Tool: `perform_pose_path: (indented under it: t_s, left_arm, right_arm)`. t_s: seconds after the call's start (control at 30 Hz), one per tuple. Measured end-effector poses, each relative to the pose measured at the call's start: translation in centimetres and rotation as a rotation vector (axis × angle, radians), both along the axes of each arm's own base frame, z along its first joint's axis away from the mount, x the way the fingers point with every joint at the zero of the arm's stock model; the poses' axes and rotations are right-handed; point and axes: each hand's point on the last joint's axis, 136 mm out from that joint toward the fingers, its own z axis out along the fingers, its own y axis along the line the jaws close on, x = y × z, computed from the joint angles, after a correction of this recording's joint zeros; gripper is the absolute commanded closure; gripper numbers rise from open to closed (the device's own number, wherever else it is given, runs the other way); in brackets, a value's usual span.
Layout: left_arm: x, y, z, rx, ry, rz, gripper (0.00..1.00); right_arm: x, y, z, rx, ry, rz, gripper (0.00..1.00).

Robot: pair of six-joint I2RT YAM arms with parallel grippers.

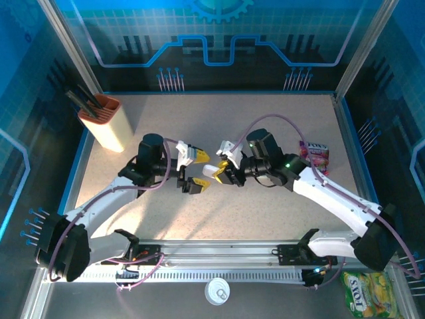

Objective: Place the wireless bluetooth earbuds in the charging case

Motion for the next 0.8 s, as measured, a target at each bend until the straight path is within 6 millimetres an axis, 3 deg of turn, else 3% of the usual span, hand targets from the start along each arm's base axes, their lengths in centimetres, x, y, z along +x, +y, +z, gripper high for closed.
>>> perform_pose_path:
  t_s: [0.13,0.23,0.4,0.57,0.73,0.8]
  left_arm:
    - [0.4,0.3,-0.4,0.006,-0.031,0.043,0.01]
    - [0.5,0.7,-1.6,0.024,-0.040,0.081,0.01]
    - [0.8,1.3,-3.9,0.076,-0.040,0.137,0.01]
    - [1.5,1.7,-4.5,0.109,-0.073,0.173,0.01]
    - [1.8,1.8,-5.3,0.133,-0.080,0.178,0.01]
    - [1.8,1.8,-5.9,0.150,-0.076,0.174,0.01]
  right_arm:
    - [2.5,-2.2,-1.4,0.048,0.087,-0.192,0.89]
    - [4.1,-4.0,-4.2,0.067,0.193,-0.344,0.88]
    - [4.1,-5.7,-10.8,0.004,0.376,-0.517,0.88]
    - [3.7,-6.6,-16.5,-0.045,0.513,-0.614,0.86]
    - [3.7,-6.6,-19.9,-0.065,0.598,-0.660,0.82]
    - [4.0,-6.4,-20.5,-0.051,0.615,-0.671,0.74]
